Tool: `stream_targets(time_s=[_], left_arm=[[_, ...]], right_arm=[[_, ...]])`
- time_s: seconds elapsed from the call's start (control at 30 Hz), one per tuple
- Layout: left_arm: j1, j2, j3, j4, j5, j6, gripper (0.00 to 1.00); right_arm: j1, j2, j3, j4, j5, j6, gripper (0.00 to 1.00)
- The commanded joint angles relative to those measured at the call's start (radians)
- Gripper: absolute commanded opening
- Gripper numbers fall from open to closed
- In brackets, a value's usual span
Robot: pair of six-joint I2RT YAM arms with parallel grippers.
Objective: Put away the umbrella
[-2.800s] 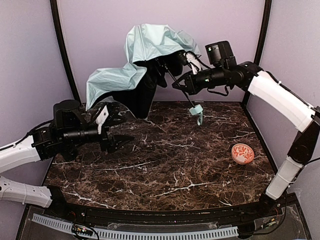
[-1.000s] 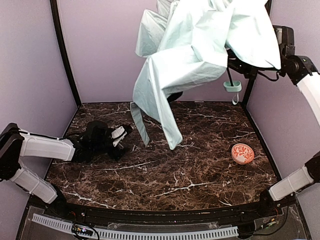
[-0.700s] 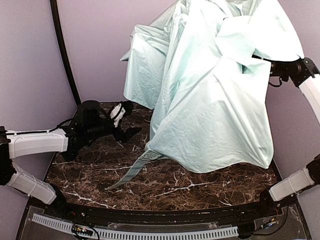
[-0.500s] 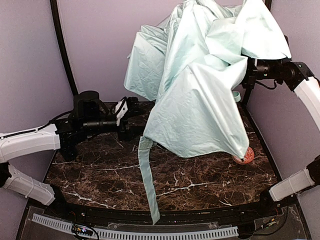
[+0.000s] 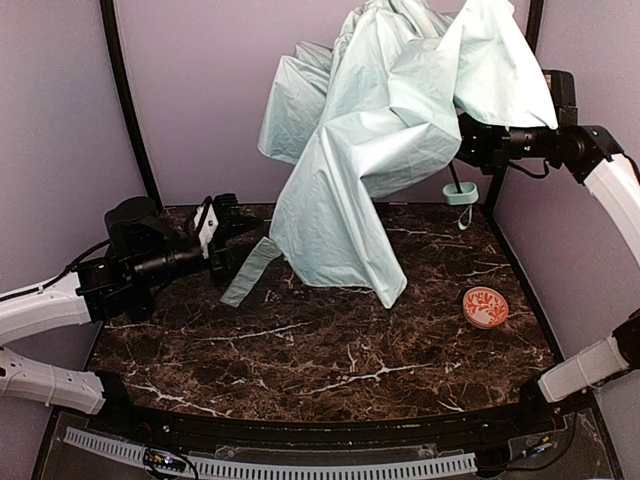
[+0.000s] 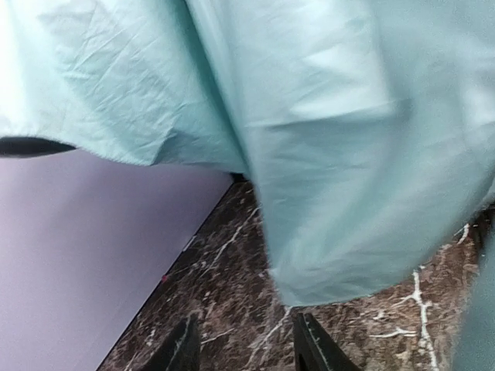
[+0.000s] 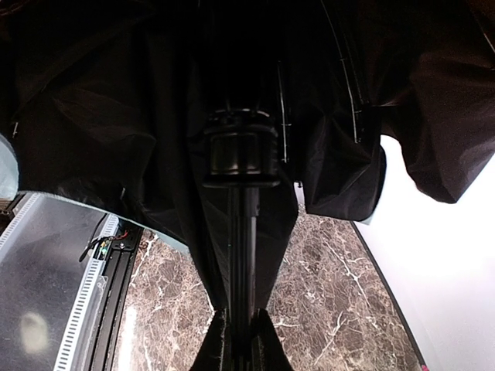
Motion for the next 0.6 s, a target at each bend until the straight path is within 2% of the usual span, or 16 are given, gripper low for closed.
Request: stream_targets(time_s=[0.0, 0.07, 0.13, 0.2, 0.27, 0.37, 0.53, 0.57], left_arm=[[0.108, 0.023, 0.075, 0.116, -0.065, -0.035, 0.41], [0.164, 0.04, 0.122, 0.112, 0.094, -0.079, 0.4], [0.166, 0.055, 0.144, 0.104, 0.244, -0.062, 0.4], [0.165, 0.081, 0.173, 0.09, 0.396, -0.112, 0.38], [0.139, 0.102, 0.199, 0.074, 0.479, -0.156, 0.33], [0.028, 0.137, 0.205, 0.062, 0.411, -0.108, 0.4], [0.01, 0.263, 0.262, 0.115, 0.223, -0.17, 0.64], [0.01, 0.282, 0.275, 0.127, 0.18, -0.161, 0.66]], right_arm=[[0.008, -0.011, 0.034, 0.075, -0.043, 0.022, 0.0], [0.009, -0.013, 0.029, 0.074, -0.04, 0.023, 0.0], [0.01, -0.014, 0.025, 0.073, -0.026, 0.023, 0.0], [0.012, -0.013, 0.022, 0.072, -0.012, 0.025, 0.0], [0.012, -0.012, 0.019, 0.077, -0.002, 0.028, 0.0], [0.012, -0.007, 0.014, 0.09, -0.005, 0.036, 0.0], [0.022, 0.01, 0.023, 0.088, -0.011, 0.046, 0.0], [0.026, 0.01, 0.023, 0.085, -0.01, 0.045, 0.0]])
